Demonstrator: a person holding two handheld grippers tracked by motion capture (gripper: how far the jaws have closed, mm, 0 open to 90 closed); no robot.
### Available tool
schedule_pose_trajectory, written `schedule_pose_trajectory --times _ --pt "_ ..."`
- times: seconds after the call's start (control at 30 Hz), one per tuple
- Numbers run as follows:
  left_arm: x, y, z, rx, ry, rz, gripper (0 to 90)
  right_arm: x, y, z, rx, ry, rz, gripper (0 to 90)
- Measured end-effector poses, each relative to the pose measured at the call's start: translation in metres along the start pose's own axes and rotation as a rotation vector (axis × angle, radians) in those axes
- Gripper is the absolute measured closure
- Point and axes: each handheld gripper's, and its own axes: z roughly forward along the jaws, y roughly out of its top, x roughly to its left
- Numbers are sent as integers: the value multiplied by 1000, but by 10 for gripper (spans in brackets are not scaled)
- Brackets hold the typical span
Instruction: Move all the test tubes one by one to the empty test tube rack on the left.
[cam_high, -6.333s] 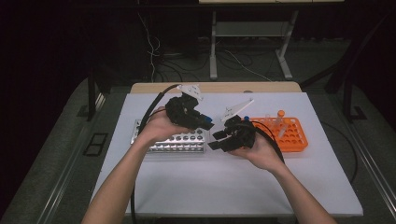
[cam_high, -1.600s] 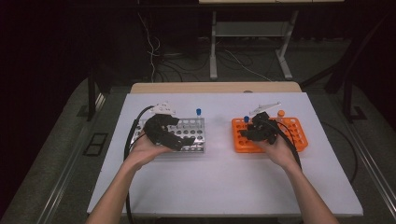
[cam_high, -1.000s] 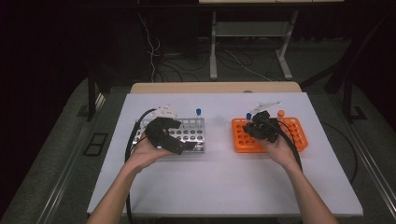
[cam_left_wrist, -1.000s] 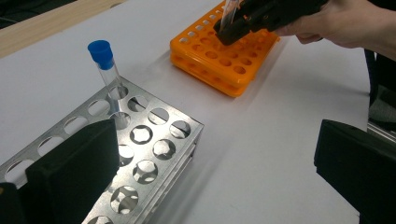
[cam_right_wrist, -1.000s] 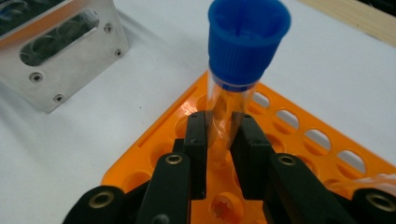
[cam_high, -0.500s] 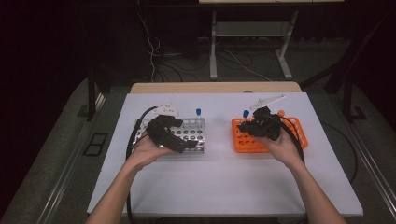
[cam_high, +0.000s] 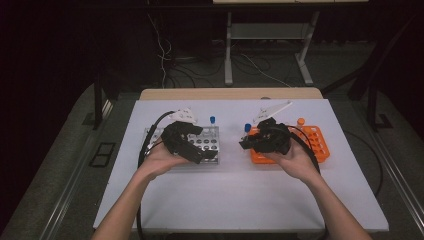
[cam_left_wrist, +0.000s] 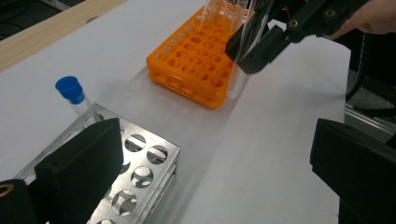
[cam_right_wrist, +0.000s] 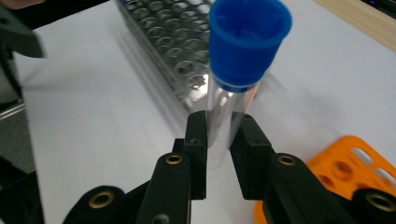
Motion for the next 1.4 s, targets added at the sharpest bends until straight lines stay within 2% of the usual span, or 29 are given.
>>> schedule_pose_trajectory --times 0.27,0.43,0.7,0.83,1.13,1.33,1.4 --pt "-5 12 -1 20 -40 39 121 23 10 12 45 46 -84 763" --pt "-8 21 0 44 -70 74 186 33 13 20 72 64 -111 763" --pt "-13 27 5 90 -116 135 389 44 15 35 105 86 -144 763" --pt "-13 26 8 118 -125 154 483 48 15 41 112 99 -148 763" --pt "-12 24 8 134 -144 181 719 53 17 48 113 109 -149 762" --pt "-9 26 5 127 -149 180 743 52 18 48 90 116 -130 751" --pt "-9 27 3 123 -145 177 744 50 18 47 85 120 -117 707"
